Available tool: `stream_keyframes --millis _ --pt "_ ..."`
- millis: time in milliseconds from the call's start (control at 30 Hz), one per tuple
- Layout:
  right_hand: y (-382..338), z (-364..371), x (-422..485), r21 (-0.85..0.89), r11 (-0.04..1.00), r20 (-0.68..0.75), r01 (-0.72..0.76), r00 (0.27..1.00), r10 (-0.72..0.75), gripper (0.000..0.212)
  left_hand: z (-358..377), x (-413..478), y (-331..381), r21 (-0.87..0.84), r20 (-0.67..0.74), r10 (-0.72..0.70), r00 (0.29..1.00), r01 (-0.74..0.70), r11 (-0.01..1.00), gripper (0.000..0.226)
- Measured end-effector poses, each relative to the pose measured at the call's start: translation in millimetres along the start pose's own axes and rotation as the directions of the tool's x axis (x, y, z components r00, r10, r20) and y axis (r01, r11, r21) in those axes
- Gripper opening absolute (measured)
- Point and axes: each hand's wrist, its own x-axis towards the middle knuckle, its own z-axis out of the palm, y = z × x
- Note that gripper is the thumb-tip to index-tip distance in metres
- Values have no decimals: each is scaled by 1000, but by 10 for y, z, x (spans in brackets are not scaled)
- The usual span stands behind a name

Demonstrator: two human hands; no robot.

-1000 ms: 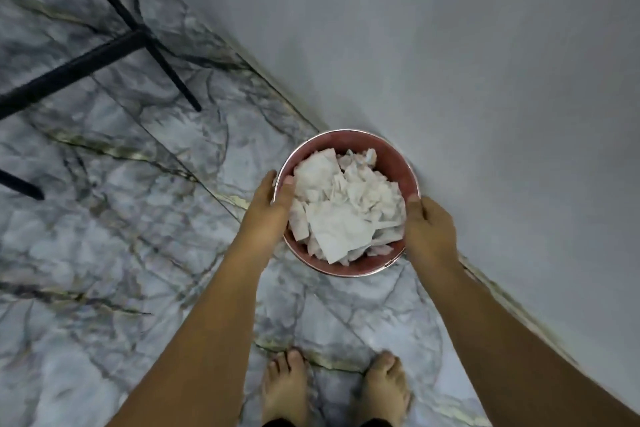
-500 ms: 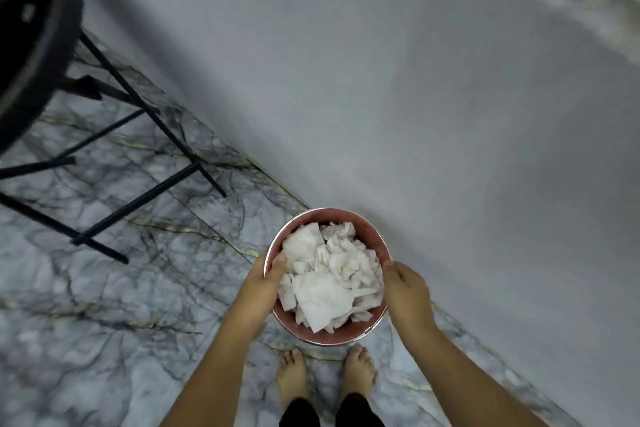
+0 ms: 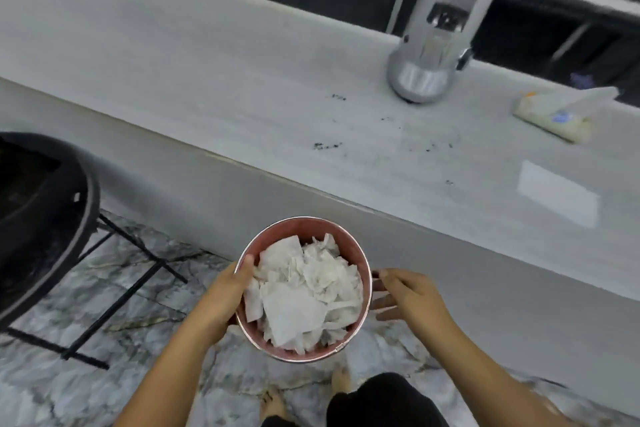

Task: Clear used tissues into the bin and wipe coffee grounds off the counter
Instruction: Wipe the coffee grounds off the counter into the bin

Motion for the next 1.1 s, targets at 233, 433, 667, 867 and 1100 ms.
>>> stream_keyframes --millis 233,433,667,867,1100 --pt "-46 -1585 557 -139 965 -395 223 881 -260 19 426 36 -8 -7 -168 -21 986 20 1000 52" --pt "-4 -2852 1701 -644 761 -441 -72 848 -293 59 705 191 17 -40 -282 -22 959 12 999 50" --pt "286 -3063 1905 -840 516 -432 -169 785 -444 41 782 259 -64 -118 -293 -22 956 -14 993 49" --pt "82 -3121 1652 -696 694 -541 -187 771 -335 51 740 321 -69 -93 -281 -30 959 3 996 51" --pt "521 -3224 1666 -935 341 -66 96 899 -433 60 623 402 -94 -47 -275 -18 961 5 999 56"
